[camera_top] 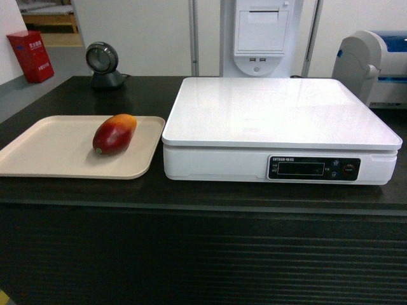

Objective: Place dark red mango on scale at checkout

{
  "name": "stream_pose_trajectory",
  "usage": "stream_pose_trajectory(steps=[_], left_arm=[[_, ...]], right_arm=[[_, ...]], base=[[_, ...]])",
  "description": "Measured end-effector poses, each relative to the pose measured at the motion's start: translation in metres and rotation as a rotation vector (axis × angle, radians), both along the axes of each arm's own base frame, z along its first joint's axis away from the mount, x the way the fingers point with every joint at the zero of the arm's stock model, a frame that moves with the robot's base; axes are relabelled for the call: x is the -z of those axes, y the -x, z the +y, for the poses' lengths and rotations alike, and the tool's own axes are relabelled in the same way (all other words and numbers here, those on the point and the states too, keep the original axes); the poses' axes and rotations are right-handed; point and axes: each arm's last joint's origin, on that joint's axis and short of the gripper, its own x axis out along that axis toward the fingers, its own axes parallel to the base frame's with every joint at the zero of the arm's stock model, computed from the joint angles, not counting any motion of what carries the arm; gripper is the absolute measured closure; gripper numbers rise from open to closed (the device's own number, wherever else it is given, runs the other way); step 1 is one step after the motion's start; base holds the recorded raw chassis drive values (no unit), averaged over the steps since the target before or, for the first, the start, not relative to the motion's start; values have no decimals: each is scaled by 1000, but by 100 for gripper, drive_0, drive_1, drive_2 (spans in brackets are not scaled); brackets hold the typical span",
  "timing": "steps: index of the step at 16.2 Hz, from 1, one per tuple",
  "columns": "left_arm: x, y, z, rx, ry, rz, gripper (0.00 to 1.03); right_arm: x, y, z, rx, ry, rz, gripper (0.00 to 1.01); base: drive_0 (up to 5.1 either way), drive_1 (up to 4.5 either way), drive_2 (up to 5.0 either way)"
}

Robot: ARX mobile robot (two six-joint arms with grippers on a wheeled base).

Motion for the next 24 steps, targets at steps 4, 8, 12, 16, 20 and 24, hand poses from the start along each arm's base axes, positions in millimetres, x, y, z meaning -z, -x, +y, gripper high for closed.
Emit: stream_pose_trajectory(steps=[4,8,12,16,20,24], left_arm=[[0,0,0,0,0,0,5],[0,0,0,0,0,0,5],[0,0,0,0,0,0,5],[0,0,0,-2,0,4,5],[-10,-13,-15,-118,-53,170,5],[-23,-52,-20,-69,-62,108,5]], right_arm=[[0,0,0,0,0,0,3],[0,0,0,0,0,0,3],[0,0,0,0,0,0,3],[0,0,0,0,0,0,3],[0,0,0,0,0,1,3],[0,0,0,0,0,0,3]], base=[[0,0,0],[0,0,0],[0,0,0],[0,0,0],[0,0,0],[0,0,0]])
